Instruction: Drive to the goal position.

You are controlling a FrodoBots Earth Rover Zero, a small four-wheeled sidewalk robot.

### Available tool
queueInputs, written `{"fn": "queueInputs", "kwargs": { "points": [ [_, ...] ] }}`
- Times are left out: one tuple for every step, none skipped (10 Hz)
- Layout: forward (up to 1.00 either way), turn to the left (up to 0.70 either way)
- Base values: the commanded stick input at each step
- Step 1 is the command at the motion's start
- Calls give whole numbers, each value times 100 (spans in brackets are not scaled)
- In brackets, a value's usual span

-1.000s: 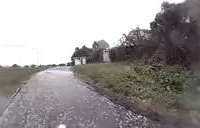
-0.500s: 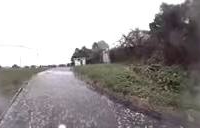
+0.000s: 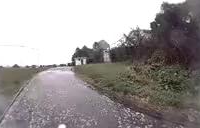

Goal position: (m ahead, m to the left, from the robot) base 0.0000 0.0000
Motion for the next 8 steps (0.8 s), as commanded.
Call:
{"fn": "queueInputs", "kwargs": {
  "points": [
    [85,27],
    [85,27],
    [85,27],
    [85,27],
    [85,27],
    [85,27],
    [85,27],
    [85,27]
  ]
}}
